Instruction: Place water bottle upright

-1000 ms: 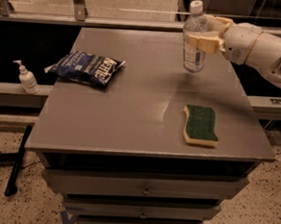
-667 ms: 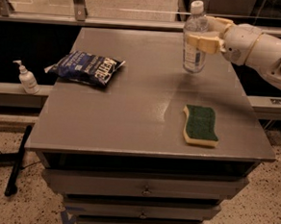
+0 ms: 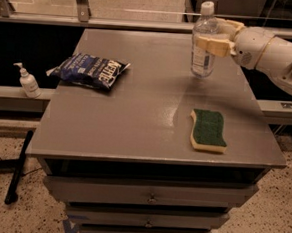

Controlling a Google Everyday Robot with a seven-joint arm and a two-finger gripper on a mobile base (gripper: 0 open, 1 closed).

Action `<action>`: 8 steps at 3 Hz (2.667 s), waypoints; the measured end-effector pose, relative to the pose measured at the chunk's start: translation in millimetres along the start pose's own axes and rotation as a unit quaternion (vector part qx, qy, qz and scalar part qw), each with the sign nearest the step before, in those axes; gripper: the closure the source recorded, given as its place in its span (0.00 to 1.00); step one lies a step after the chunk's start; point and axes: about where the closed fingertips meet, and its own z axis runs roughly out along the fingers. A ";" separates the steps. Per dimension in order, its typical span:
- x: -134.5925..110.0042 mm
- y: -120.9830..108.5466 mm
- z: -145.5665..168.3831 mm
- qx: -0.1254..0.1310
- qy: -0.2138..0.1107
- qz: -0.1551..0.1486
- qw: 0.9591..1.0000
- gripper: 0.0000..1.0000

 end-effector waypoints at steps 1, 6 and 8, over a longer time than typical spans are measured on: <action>3.0 -2.8 -0.1 0.003 0.000 0.006 1.000 1.00; 28.6 -22.4 -12.2 0.003 -0.029 0.044 0.999 0.84; 35.6 -22.2 -16.9 0.000 -0.028 0.040 0.999 0.37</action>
Offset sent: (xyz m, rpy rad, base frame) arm 0.0120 -0.0205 -0.0093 0.0526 0.0449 -0.0383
